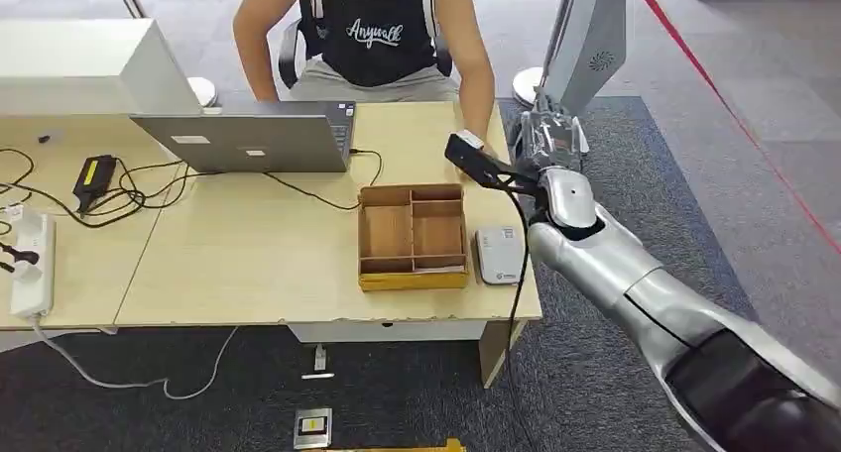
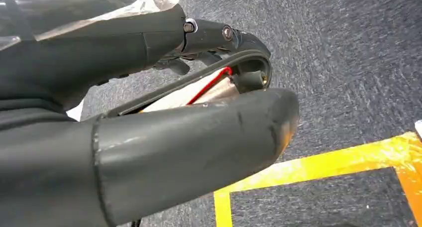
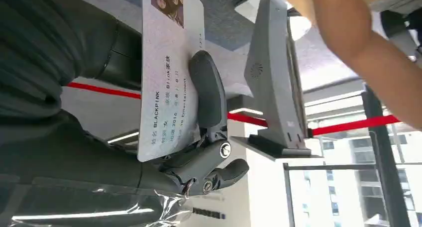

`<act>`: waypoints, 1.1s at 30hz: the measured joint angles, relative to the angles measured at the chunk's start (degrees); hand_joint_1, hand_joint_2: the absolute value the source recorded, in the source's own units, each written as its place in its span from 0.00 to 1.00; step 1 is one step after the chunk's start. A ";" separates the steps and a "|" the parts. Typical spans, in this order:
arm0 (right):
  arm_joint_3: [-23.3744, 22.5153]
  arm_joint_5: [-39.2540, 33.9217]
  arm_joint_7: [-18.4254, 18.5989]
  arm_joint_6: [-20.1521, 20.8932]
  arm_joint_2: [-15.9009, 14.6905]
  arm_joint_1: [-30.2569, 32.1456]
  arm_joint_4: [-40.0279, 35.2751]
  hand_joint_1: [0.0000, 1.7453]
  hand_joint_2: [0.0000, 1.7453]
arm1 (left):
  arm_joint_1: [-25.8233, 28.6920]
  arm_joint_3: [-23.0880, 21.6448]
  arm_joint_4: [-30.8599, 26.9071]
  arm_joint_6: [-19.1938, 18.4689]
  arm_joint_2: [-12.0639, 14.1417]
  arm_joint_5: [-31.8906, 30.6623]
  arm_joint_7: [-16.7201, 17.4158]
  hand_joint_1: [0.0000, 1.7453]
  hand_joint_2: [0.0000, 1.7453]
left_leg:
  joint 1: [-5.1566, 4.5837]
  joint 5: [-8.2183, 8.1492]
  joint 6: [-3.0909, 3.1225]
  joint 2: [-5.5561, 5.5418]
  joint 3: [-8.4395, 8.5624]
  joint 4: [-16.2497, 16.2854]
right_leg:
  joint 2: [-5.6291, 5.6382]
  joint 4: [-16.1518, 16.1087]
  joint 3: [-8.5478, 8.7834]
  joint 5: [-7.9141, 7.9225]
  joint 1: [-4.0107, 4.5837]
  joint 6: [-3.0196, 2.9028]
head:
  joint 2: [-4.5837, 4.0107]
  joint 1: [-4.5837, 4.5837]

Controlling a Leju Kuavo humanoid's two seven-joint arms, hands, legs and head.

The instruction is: Pass the card to the sensor for recognition and then transmit it.

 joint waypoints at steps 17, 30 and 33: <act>3.36 0.94 -2.25 1.94 9.11 -4.83 5.66 1.00 1.00 | -0.95 -0.87 0.00 -0.20 0.09 -1.14 0.42 0.00 0.00 | 0.04 0.01 -0.01 -0.02 -0.08 0.00 | 0.00 0.01 -0.06 0.00 0.04 -0.01 | 0.00 0.02; 4.44 1.81 -1.38 2.60 15.56 -7.97 14.45 1.00 1.00 | -0.69 -0.87 0.04 -0.35 1.36 -1.68 1.49 0.00 0.00 | 0.07 0.01 -0.01 -0.01 -0.12 0.00 | 0.00 0.00 -0.08 -0.01 0.07 -0.01 | -0.02 0.04; 4.79 1.90 -1.20 2.58 16.79 -8.18 15.89 1.00 1.00 | -0.26 -0.87 0.04 -0.35 1.60 -1.57 1.36 0.00 0.00 | 0.07 0.01 -0.01 -0.02 -0.11 0.00 | 0.00 0.00 -0.09 -0.01 0.07 -0.01 | -0.02 0.02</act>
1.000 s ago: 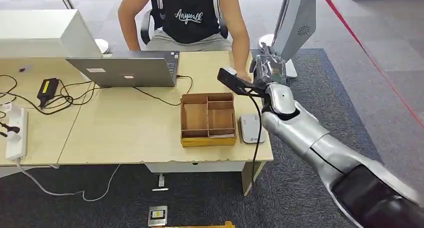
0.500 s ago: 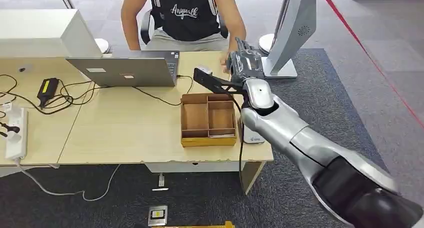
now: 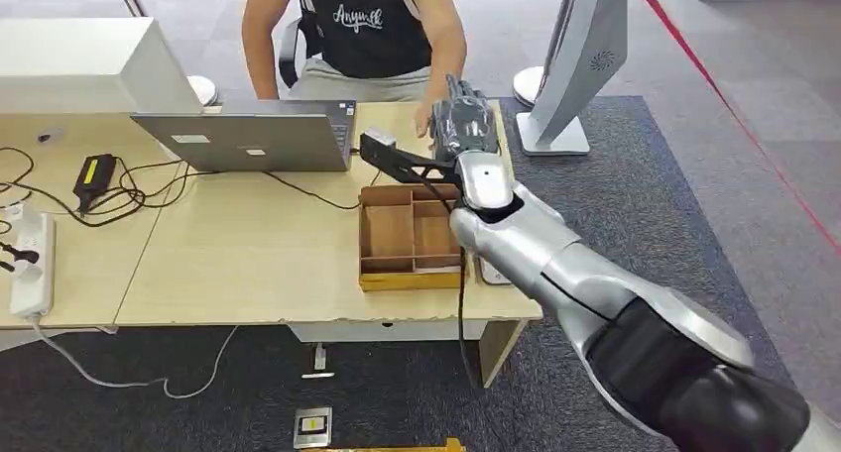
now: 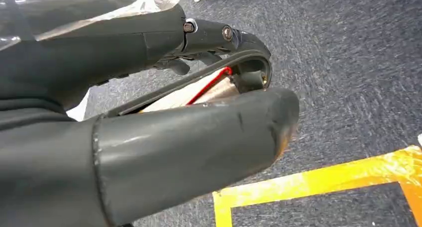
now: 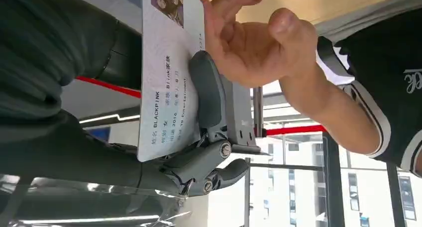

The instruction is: Pass the card to the sensor for recognition and then transmit it.

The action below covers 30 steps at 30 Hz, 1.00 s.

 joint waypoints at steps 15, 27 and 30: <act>0.70 -0.42 -0.26 -0.88 1.73 -0.47 4.79 0.93 1.00 | 0.77 0.00 0.09 -0.02 0.61 0.26 -0.31 0.00 0.00 | 0.00 0.00 0.00 0.00 -0.01 0.00 | 0.00 0.00 -0.01 0.00 0.00 0.00 | 0.00 0.00; 0.68 -1.05 -0.98 -2.75 1.64 -0.46 7.04 0.08 1.00 | 1.16 0.00 0.33 -0.33 0.94 0.42 -0.35 0.00 0.00 | 0.00 0.00 0.00 0.02 0.01 0.00 | 0.00 -0.01 -0.02 0.00 0.00 0.00 | 0.00 0.00; 0.68 -1.03 -0.98 -2.78 1.59 -0.45 7.30 0.00 1.00 | 1.14 0.00 0.35 -0.37 0.94 0.31 -0.35 0.00 0.00 | 0.00 0.00 0.00 0.01 0.01 0.00 | 0.00 -0.01 -0.02 0.00 0.00 0.00 | 0.00 0.00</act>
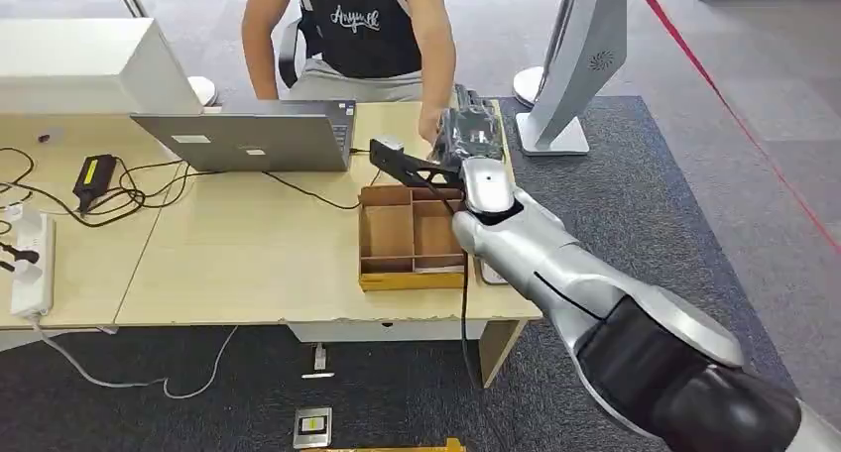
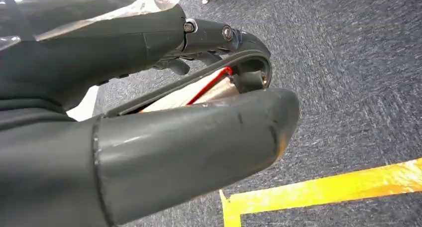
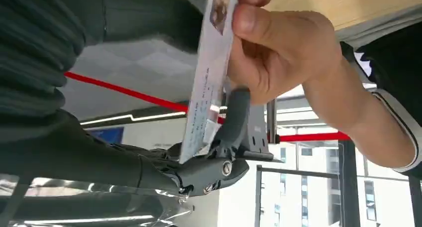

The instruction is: Pass the card to the sensor for recognition and then transmit it.

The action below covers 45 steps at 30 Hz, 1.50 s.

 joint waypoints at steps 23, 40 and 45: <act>-0.87 -4.49 -4.45 -4.61 -0.63 0.36 -0.21 0.00 1.00 | -0.01 0.00 0.22 0.02 -0.02 0.46 -0.52 0.00 0.00 | 0.00 0.00 0.00 0.00 0.00 0.00 | 0.00 0.01 0.00 0.00 0.00 0.00 | 0.00 0.02; -4.28 -12.24 -18.58 -9.88 -6.71 17.05 -26.36 0.00 1.00 | 1.98 0.15 0.31 0.57 0.09 4.48 -0.33 0.00 0.00 | 0.01 -0.03 -0.01 0.00 0.00 0.00 | 0.00 -0.02 0.01 -0.05 0.01 -0.03 | 0.00 0.02; -4.29 -11.89 -18.58 -10.10 -8.65 20.29 -30.53 0.00 1.00 | 2.04 0.15 0.33 0.57 0.15 4.57 -0.68 0.00 0.00 | 0.02 -0.02 -0.01 0.00 0.01 0.00 | 0.00 -0.02 0.00 -0.04 0.01 -0.04 | 0.00 0.00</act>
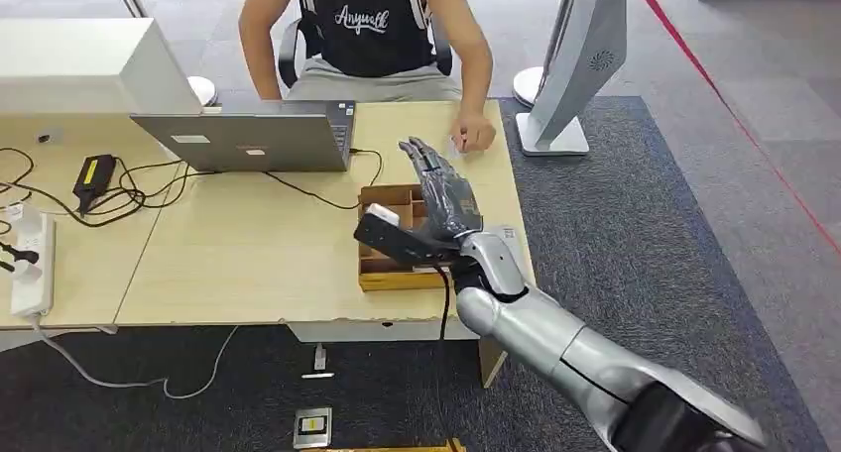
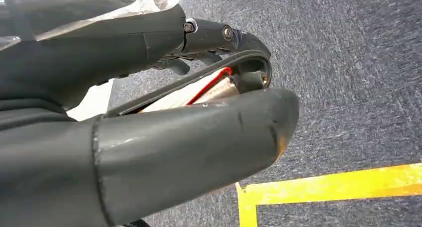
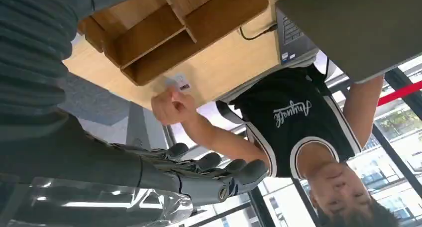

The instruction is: Pass the card to the sensor for recognition and then transmit it.

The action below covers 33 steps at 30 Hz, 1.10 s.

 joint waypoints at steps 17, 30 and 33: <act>-0.04 0.15 0.00 0.11 -2.38 1.61 -4.82 0.00 1.00 | -0.02 0.00 0.02 -0.02 0.00 0.00 -0.17 0.00 0.00 | 0.00 0.00 0.00 -0.01 0.00 0.00 | 0.00 0.00 0.00 0.00 0.00 0.00 | 0.00 0.00; 0.59 4.94 0.72 4.85 -2.58 6.55 -5.82 0.00 1.00 | -0.04 0.00 0.02 -0.02 -0.07 0.20 -0.50 0.00 0.00 | 0.00 0.00 0.00 0.00 -0.03 -0.02 | 0.00 0.00 0.00 -0.01 0.00 0.00 | 0.00 0.00; 1.12 6.88 1.25 6.62 -2.25 7.67 -5.67 0.00 1.00 | -0.05 0.00 0.02 0.00 -0.11 0.15 -0.35 0.00 0.00 | 0.01 -0.01 0.00 -0.01 -0.02 -0.02 | 0.00 0.00 0.00 -0.02 0.00 0.00 | 0.00 0.02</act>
